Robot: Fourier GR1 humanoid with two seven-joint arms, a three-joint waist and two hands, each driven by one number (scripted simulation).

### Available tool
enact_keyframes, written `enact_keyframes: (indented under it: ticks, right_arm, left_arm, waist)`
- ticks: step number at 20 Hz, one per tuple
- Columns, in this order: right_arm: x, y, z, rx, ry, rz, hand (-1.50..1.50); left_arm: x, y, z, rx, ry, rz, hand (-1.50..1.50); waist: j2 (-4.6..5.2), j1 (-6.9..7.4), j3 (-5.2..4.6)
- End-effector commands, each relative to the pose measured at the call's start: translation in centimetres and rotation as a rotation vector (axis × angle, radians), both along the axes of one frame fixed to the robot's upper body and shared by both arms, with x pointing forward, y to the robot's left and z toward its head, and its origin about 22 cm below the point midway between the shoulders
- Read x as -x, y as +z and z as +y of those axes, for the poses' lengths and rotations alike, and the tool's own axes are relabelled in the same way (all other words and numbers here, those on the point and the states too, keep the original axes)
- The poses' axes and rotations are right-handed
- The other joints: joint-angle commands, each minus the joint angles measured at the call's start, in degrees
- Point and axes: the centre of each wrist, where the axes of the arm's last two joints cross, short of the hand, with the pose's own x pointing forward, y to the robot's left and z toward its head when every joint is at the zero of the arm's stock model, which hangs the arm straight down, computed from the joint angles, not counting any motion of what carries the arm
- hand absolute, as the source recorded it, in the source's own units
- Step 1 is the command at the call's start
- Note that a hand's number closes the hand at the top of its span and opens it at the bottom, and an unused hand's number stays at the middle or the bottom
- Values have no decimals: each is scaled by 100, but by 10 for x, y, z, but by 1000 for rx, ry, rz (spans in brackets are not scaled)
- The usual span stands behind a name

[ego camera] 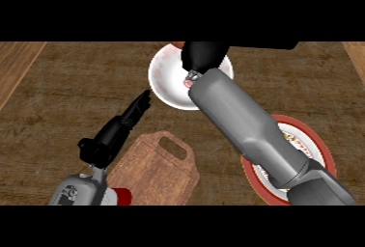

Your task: Pick the sweet potato from the plate and place it in the bowl

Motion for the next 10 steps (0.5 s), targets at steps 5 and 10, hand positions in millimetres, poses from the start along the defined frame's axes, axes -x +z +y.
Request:
enact_keyframes:
  ticks: [5, 10]
  right_arm:
    - [-17, -46, -28, -84, -235, 82, 150]
    - [-28, -47, -54, -376, -221, 287, 150]
  left_arm:
    - [4, -14, 14, -2, 34, 7, 0]
    - [-4, -3, 3, 3, 46, 1, 0]
  waist:
    - [9, -119, 7]
    - [15, -229, 18]
